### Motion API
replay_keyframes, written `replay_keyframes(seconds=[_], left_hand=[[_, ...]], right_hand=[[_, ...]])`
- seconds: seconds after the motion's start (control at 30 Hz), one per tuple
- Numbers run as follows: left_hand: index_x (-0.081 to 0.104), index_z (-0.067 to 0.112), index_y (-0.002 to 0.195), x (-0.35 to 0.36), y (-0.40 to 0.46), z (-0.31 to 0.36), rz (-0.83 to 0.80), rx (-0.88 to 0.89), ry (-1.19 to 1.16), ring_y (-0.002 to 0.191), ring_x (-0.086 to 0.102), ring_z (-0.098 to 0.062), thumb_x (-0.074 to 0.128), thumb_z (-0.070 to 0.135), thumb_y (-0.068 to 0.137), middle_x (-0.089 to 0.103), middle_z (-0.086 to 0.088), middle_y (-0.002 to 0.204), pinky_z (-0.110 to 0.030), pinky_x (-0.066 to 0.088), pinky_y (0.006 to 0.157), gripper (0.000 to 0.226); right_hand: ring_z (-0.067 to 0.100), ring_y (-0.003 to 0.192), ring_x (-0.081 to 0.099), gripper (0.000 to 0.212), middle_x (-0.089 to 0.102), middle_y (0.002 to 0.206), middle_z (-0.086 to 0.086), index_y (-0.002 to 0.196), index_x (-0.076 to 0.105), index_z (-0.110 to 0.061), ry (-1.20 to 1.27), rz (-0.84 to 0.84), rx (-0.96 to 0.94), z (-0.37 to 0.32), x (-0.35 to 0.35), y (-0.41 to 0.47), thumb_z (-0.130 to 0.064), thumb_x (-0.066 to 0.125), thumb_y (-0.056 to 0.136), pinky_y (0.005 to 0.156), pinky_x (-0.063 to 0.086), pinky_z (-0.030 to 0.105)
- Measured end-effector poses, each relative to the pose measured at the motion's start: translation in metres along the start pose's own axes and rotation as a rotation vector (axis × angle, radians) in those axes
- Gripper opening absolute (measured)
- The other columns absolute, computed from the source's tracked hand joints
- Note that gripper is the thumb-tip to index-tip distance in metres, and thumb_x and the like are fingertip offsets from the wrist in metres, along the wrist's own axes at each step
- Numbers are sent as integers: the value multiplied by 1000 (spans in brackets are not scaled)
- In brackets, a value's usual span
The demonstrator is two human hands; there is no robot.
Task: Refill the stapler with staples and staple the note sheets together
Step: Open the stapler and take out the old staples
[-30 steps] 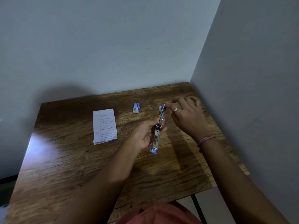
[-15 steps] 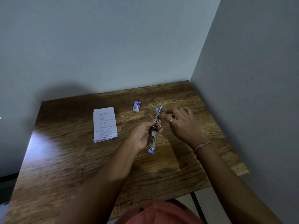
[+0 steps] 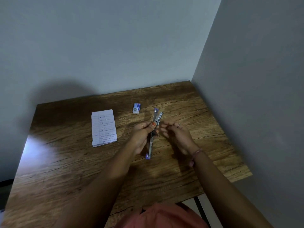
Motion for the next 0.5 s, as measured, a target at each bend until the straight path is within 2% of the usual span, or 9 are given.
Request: replay_keyframes(seconds=[0.07, 0.2, 0.3, 0.43, 0.5], left_hand=[[67, 10, 92, -2, 2, -3, -18, 31, 28, 62, 69, -8, 54, 4, 93, 75, -3, 76, -20, 54, 52, 15], [67, 15, 106, -7, 9, -5, -3, 154, 189, 75, 70, -6, 55, 9, 94, 75, 2, 89, -20, 54, 60, 18], [67, 28, 101, -7, 12, 1, -22, 280, 380, 86, 69, -7, 56, 12, 94, 74, 7, 94, -21, 55, 71, 20], [62, 36, 100, -9, 18, 12, -30, 404, 579, 80, 66, 5, 57, 7, 93, 70, 14, 91, -14, 52, 64, 30], [59, 39, 103, -11, 20, 18, -45, 462, 682, 82, 65, 6, 57, 9, 93, 68, 16, 93, -17, 54, 70, 32]], right_hand=[[36, 111, 60, 27, 63, 118, 28, 117, 58, 9, 87, -21, 38, 2, 3, 0, 0, 43, 97, 94, 52, 35], [29, 107, 65, 25, 66, 114, 24, 114, 60, 6, 192, -46, 57, 2, 9, 5, -3, 43, 97, 93, 52, 36], [30, 109, 64, 27, 64, 117, 25, 117, 57, 7, 209, -42, 64, 4, 10, 10, -4, 44, 97, 95, 51, 36], [31, 110, 63, 20, 66, 113, 22, 103, 63, 0, 158, -20, 29, 4, 10, 17, -5, 45, 97, 101, 47, 37], [24, 104, 65, 20, 69, 107, 15, 98, 64, -6, 95, 0, -11, 2, 9, 20, -4, 45, 96, 98, 47, 32]])
Point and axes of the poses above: each hand's wrist, its own y-axis towards the middle knuckle, its own x-axis out of the palm, z = x × y, the point moved 3 cm from there along y, towards the middle knuckle
